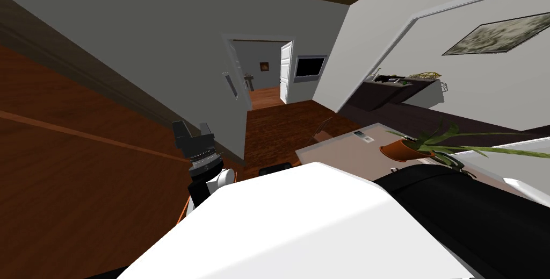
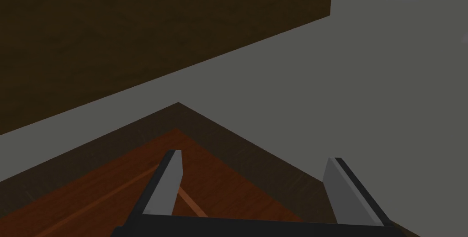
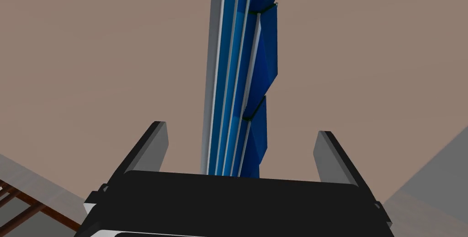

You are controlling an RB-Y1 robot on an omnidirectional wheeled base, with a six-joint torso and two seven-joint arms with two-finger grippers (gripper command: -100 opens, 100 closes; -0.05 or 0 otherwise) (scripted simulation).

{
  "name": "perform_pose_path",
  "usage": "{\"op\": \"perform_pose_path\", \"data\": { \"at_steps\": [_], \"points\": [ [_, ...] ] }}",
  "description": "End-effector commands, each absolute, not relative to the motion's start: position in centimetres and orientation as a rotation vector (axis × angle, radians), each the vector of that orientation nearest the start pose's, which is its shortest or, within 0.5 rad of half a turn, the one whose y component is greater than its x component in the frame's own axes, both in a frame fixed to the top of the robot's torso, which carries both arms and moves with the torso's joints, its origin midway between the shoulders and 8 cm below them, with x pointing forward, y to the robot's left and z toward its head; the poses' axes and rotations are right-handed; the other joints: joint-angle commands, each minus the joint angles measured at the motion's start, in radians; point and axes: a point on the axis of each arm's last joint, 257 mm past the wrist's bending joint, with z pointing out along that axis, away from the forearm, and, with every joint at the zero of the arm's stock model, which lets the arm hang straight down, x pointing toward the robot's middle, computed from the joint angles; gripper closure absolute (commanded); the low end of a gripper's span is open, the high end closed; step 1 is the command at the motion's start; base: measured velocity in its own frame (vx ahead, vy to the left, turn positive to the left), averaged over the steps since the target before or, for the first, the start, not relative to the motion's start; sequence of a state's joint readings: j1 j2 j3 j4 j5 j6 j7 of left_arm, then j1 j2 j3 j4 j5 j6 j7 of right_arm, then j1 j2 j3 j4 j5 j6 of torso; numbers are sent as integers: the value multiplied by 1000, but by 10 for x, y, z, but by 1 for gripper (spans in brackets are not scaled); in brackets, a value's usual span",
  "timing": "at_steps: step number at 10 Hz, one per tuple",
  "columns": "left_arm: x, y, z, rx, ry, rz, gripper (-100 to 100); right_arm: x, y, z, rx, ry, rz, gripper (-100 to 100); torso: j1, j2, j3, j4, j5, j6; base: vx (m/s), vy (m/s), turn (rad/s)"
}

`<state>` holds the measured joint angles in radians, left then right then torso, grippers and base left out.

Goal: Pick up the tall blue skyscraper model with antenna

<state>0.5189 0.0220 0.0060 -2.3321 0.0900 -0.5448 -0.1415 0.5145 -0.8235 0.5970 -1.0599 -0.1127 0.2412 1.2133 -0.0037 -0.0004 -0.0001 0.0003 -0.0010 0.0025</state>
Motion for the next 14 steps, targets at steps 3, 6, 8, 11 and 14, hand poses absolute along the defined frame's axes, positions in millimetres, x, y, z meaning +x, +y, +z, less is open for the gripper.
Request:
{"op": "perform_pose_path", "data": {
  "at_steps": [3, 6, 8, 11, 14],
  "points": [
    [322, 288, 50, -584, 553, -1232, 0, -15, -523, -597, -448, 3001, -442, 100, 1, -1, -1, 0, 0, 0, -16, -15, 15],
    [322, 288, 50, -584, 552, -1232, 0, -15, -524, -597, -446, 3001, -443, 100, -1, -2, -1, 0, -2, 0, 0, -2, 0],
    [322, 288, 50, -584, 553, -1232, 0, -15, -524, -597, -446, 3001, -443, 0, -1, -2, -1, -1, -2, 0, 0, 0, 0],
    [322, 288, 50, -584, 552, -1232, 0, -18, -535, -581, -481, 2995, -437, 100, 2, -4, -2, -1, -1, 1, 43, 45, -86],
    [322, 288, 50, -584, 552, -1232, 0, -19, -535, -578, -485, 2996, -435, 0, 1, -4, -2, -1, -2, 0, 19, 23, -30]
  ]
}}
